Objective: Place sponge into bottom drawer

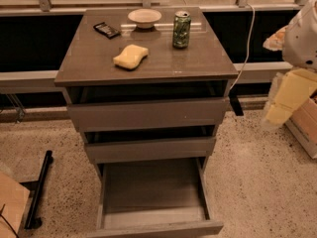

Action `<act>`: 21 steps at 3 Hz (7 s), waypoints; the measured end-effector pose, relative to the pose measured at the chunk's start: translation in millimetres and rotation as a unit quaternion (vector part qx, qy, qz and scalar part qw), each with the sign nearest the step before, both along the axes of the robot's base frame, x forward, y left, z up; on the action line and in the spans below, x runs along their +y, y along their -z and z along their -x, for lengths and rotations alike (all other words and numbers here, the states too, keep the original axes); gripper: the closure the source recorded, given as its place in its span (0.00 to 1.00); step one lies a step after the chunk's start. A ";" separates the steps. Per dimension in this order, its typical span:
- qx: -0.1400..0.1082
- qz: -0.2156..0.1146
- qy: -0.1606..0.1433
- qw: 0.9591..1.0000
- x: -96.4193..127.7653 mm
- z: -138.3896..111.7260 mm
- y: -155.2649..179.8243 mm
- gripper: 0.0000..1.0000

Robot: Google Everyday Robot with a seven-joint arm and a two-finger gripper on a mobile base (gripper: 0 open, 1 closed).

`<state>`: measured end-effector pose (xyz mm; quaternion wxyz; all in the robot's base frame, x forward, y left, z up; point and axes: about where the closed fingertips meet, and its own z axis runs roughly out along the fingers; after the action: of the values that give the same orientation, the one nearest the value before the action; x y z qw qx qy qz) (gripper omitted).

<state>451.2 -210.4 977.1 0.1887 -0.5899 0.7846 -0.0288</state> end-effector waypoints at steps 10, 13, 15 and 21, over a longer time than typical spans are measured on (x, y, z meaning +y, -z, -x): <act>-0.074 -0.340 0.036 0.937 176.5 -270.0 111.7 0.00; -0.135 -0.398 0.024 0.907 237.6 -337.2 95.0 0.00; -0.065 -0.377 0.016 0.924 267.8 -344.4 141.2 0.00; -0.029 -0.393 -0.009 0.919 250.4 -221.4 126.7 1.00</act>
Offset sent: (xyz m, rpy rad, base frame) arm 0.1085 0.0450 -0.0245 0.3471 -0.0917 0.0329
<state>672.6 40.0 850.4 0.4286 -0.4742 0.7214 0.2664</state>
